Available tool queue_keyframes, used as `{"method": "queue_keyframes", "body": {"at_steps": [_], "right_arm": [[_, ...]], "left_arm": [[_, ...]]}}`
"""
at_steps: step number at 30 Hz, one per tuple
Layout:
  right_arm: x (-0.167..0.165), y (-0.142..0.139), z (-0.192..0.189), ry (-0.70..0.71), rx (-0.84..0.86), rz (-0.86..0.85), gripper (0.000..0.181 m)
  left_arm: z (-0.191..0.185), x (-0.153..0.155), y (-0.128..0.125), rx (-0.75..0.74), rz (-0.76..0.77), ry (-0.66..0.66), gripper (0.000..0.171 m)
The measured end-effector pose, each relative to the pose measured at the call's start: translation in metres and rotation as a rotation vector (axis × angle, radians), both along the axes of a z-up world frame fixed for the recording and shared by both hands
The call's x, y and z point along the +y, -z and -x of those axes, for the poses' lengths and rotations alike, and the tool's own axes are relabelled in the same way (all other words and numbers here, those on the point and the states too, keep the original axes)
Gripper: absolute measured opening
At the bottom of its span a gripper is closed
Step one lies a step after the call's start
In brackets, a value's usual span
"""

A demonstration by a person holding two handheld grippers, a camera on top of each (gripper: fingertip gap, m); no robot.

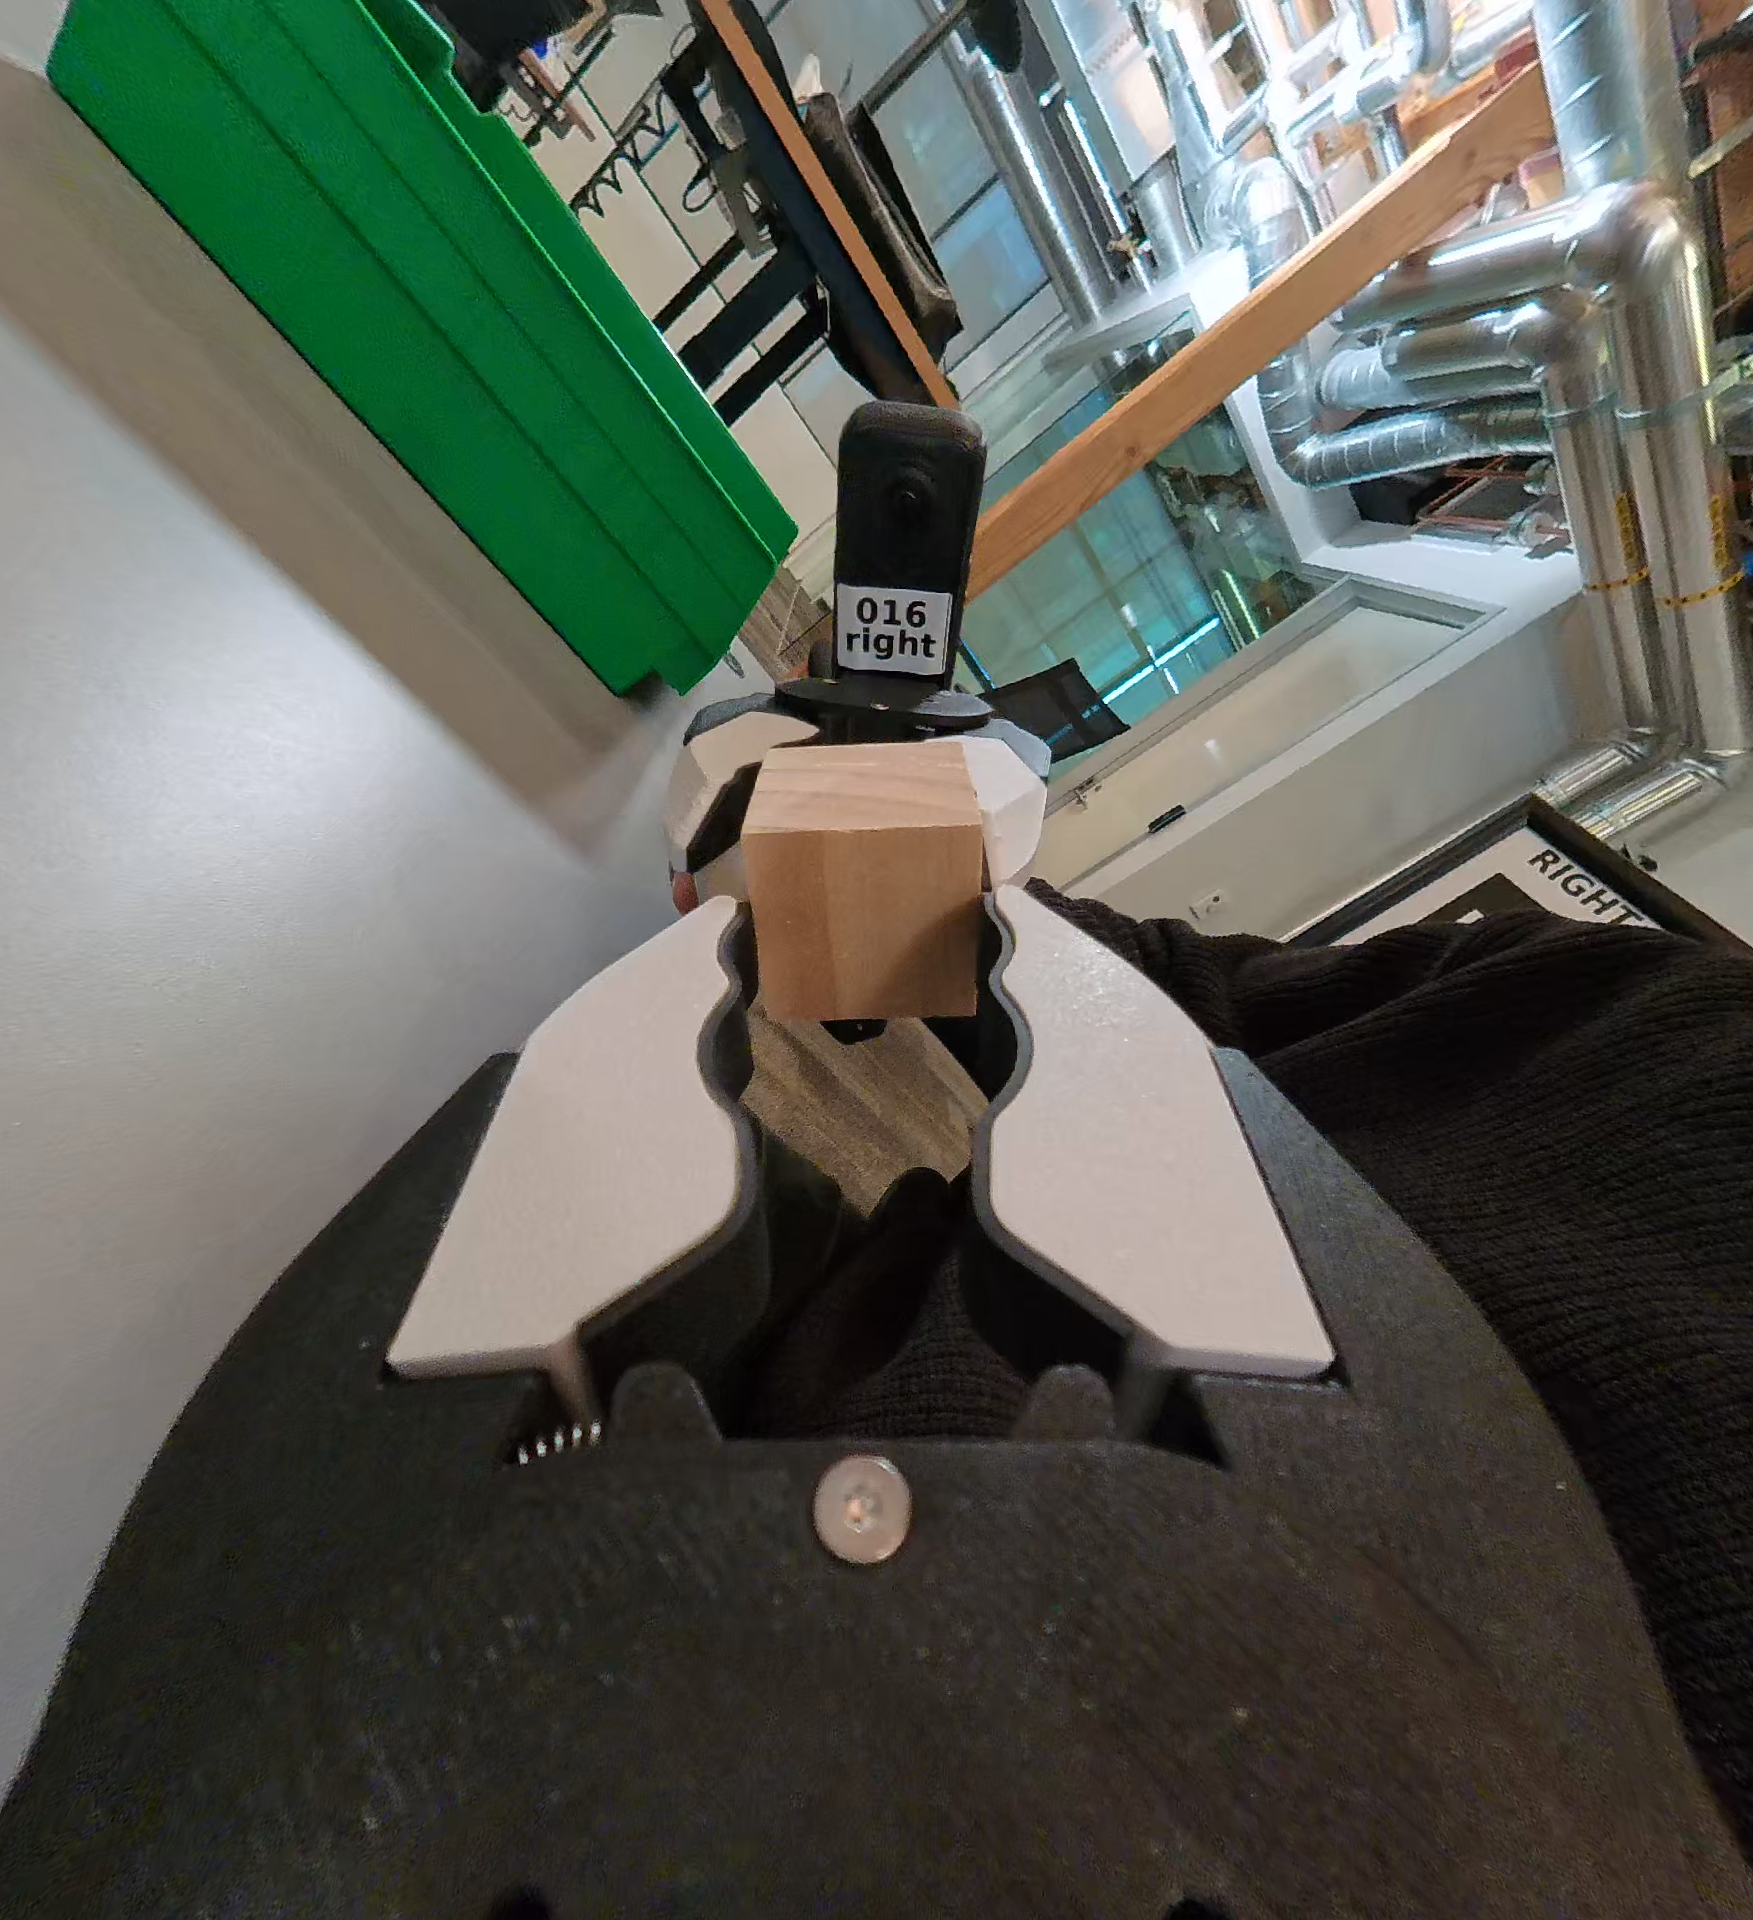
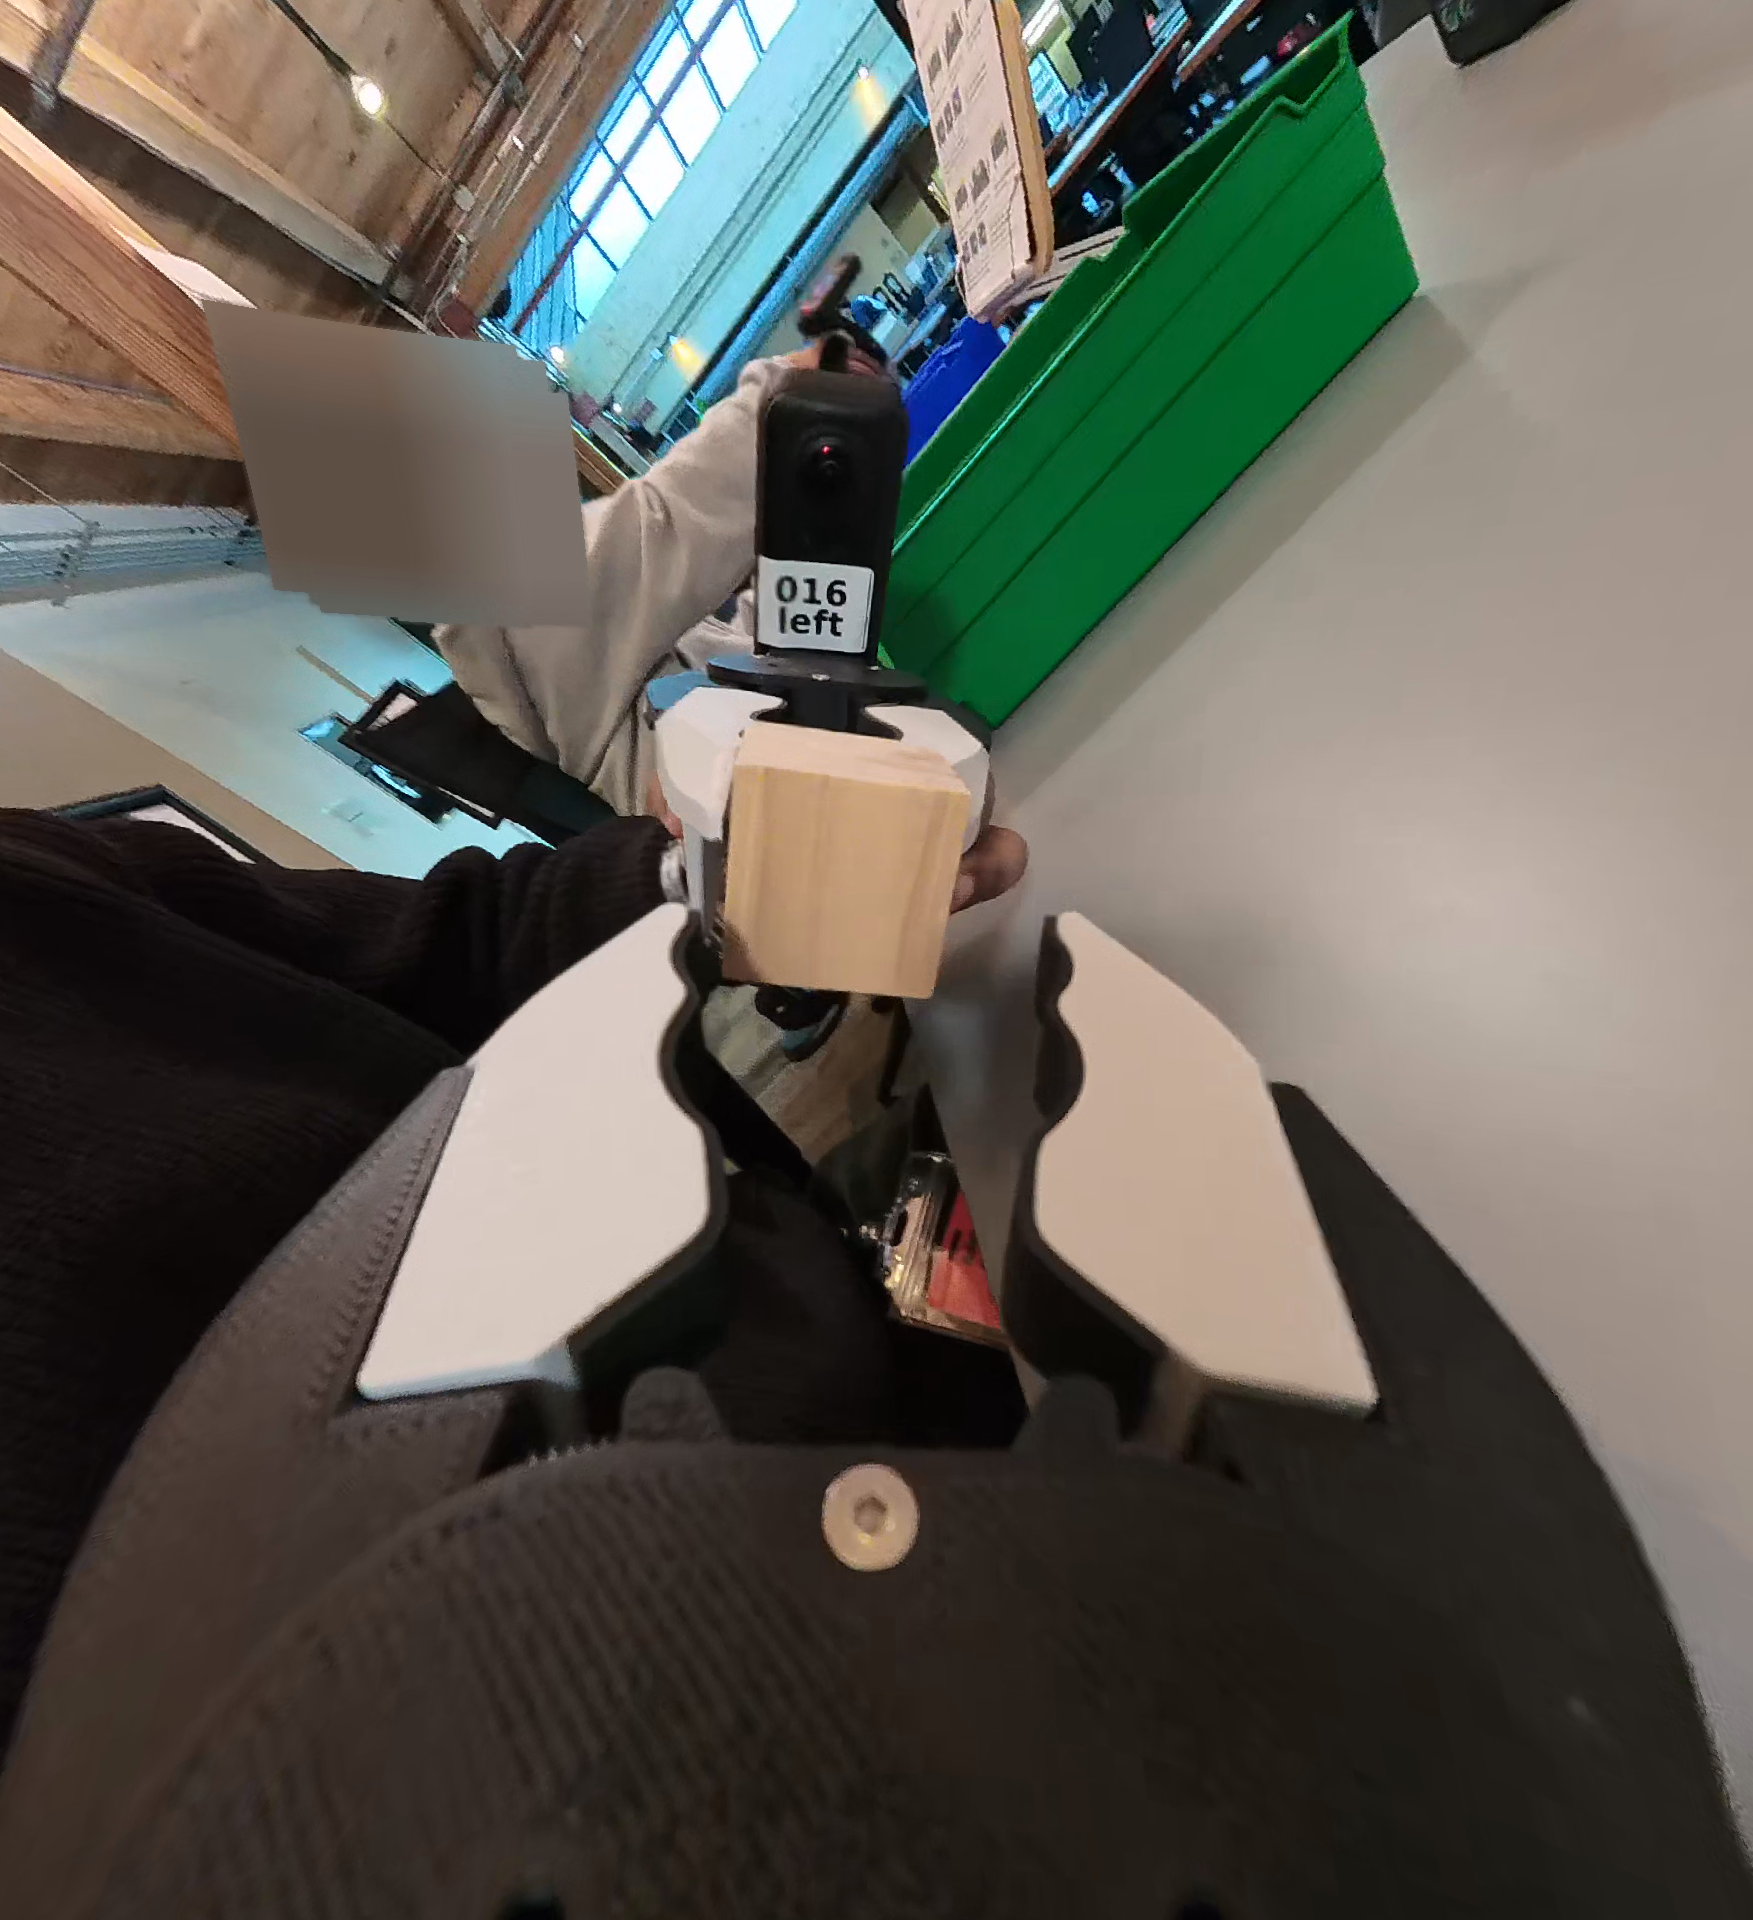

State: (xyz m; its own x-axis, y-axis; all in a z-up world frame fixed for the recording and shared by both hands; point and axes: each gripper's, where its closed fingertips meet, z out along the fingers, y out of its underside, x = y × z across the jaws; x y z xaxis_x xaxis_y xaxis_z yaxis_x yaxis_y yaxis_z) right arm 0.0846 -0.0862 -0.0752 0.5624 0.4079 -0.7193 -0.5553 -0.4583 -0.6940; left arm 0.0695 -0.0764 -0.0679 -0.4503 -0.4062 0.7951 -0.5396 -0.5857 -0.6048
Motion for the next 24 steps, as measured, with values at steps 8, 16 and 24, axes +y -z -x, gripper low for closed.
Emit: {"method": "queue_keyframes", "body": {"at_steps": [8,16,24], "right_arm": [[-0.002,-0.004,0.004,-0.039,0.084,-0.002,0.042],[-0.002,-0.004,0.003,-0.042,0.070,-0.003,0.042],[-0.002,-0.004,0.000,-0.021,-0.001,-0.018,0.042]], "left_arm": [[0.000,-0.008,0.004,0.011,-0.036,0.010,0.041],[-0.001,-0.008,0.004,0.005,-0.041,0.003,0.041],[0.000,-0.017,0.008,-0.019,-0.156,0.015,0.056]]}}
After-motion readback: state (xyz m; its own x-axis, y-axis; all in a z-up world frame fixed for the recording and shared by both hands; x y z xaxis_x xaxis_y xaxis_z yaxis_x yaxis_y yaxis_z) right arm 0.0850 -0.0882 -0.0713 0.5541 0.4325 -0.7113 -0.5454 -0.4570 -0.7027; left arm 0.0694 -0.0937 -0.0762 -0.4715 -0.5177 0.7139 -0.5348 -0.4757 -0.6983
